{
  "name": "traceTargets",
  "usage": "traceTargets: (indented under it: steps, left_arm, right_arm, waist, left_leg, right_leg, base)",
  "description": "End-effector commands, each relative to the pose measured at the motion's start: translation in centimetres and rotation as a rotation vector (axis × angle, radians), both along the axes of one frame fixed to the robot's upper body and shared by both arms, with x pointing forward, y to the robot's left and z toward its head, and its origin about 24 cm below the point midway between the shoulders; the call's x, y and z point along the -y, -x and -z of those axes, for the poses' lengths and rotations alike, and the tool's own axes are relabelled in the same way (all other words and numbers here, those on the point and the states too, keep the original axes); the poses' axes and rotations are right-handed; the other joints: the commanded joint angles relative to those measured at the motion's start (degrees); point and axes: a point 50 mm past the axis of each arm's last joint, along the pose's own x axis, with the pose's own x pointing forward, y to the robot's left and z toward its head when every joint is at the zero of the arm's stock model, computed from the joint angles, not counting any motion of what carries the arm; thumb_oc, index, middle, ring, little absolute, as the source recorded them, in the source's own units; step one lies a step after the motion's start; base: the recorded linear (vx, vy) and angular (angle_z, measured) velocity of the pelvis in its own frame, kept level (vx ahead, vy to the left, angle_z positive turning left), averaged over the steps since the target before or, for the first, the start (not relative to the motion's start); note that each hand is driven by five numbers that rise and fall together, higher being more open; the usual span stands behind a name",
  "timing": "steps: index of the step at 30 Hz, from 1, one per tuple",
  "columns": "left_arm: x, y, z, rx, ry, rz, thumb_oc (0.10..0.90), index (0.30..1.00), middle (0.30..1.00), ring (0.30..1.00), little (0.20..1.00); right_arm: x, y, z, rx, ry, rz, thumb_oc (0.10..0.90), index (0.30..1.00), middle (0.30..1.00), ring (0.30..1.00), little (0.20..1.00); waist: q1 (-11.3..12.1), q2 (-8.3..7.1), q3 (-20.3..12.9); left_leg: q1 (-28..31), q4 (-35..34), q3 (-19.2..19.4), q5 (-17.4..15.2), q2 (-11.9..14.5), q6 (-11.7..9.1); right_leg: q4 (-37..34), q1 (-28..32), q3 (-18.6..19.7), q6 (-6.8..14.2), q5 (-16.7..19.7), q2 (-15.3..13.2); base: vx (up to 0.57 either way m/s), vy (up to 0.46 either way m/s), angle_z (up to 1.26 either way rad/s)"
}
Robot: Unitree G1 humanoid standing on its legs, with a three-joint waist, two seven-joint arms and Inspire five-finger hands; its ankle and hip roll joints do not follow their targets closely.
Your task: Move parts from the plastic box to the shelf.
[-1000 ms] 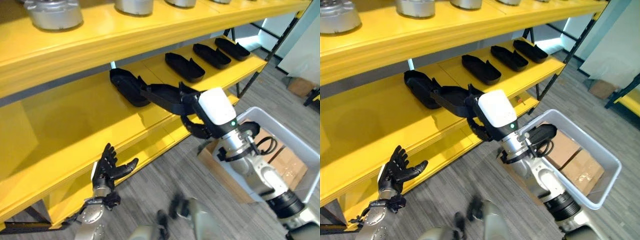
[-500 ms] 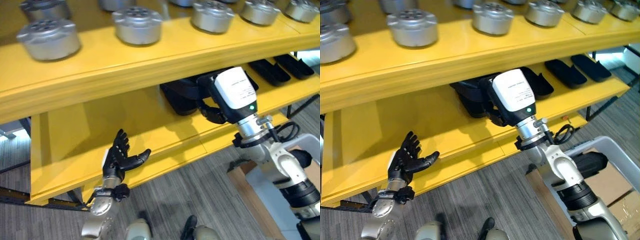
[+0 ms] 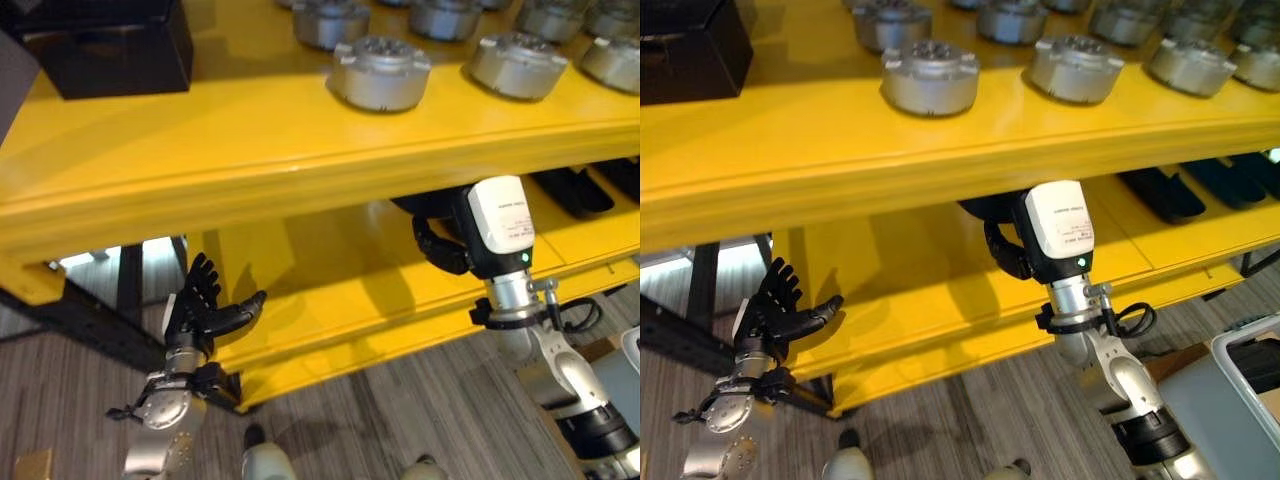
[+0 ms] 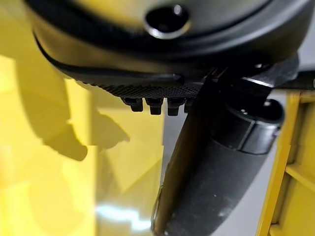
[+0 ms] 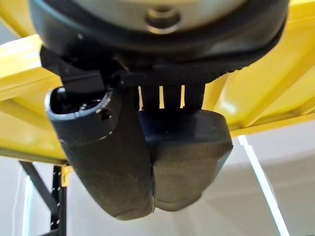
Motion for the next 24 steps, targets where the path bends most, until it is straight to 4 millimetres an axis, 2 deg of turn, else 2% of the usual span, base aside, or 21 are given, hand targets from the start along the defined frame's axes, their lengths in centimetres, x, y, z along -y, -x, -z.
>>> traceTargets:
  steps: [1, 6, 12, 17, 24]
  left_arm:
    - [1.5, -0.7, -5.1, 0.268, -0.049, 0.098, 0.900, 1.000, 1.000, 1.000, 1.000]
    - [1.0, 0.0, -4.7, 0.247, -0.056, 0.071, 0.900, 1.000, 1.000, 1.000, 1.000]
    - [0.8, 0.5, -4.6, 0.240, -0.060, 0.058, 0.900, 1.000, 1.000, 1.000, 1.000]
    - [0.6, 0.7, -4.6, 0.239, -0.062, 0.060, 0.900, 1.000, 1.000, 1.000, 1.000]
    - [1.6, 0.1, -5.5, 0.277, -0.055, 0.121, 0.900, 1.000, 1.000, 1.000, 1.000]
  right_arm:
    - [-1.7, -0.3, -10.0, 0.425, -0.001, -0.072, 0.400, 0.300, 0.300, 0.300, 0.300]
    - [-2.9, -1.0, -9.1, 0.361, 0.023, -0.097, 0.400, 0.300, 0.300, 0.300, 0.300]
    - [-4.0, -1.7, -8.5, 0.308, 0.030, -0.127, 0.400, 0.300, 0.300, 0.300, 0.300]
    - [-4.6, -2.5, -7.6, 0.247, 0.043, -0.141, 0.400, 0.300, 0.300, 0.300, 0.300]
    - [-5.3, -4.5, -7.7, 0.200, 0.114, -0.123, 0.400, 0.300, 0.300, 0.300, 0.300]
  waist:
    - [2.96, -1.58, -4.79]
    - [5.14, -2.48, -4.05]
    - [6.49, -2.33, -2.62]
    - [7.32, -1.59, -0.06]
    - [8.77, 1.41, 7.66]
  left_leg:
    - [9.43, -5.89, 2.26, -2.98, 0.42, 1.42]
    - [8.95, -5.41, 1.79, -3.62, -0.91, 2.10]
    - [8.36, -4.74, 1.36, -3.77, -1.13, 2.22]
    - [7.32, -3.24, 0.71, -3.93, -1.01, 2.12]
    - [0.99, 3.08, -1.50, -3.80, -0.46, 1.32]
  right_leg:
    - [8.40, -1.75, 0.55, -0.06, 1.58, -1.40]
    - [9.32, -1.66, 0.00, 0.27, 2.36, -2.19]
    - [10.22, -2.09, -0.04, 0.15, 2.32, -2.57]
    - [12.02, -2.96, 0.25, -0.13, 1.62, -2.91]
    - [17.26, -6.70, 0.27, -1.04, -0.93, -4.46]
  base:
    - [0.07, 0.070, 0.22]
    - [0.02, 0.019, 0.17]
    - [0.00, 0.000, 0.08]
    - [-0.05, -0.027, 0.03]
    - [-0.13, -0.045, 0.05]
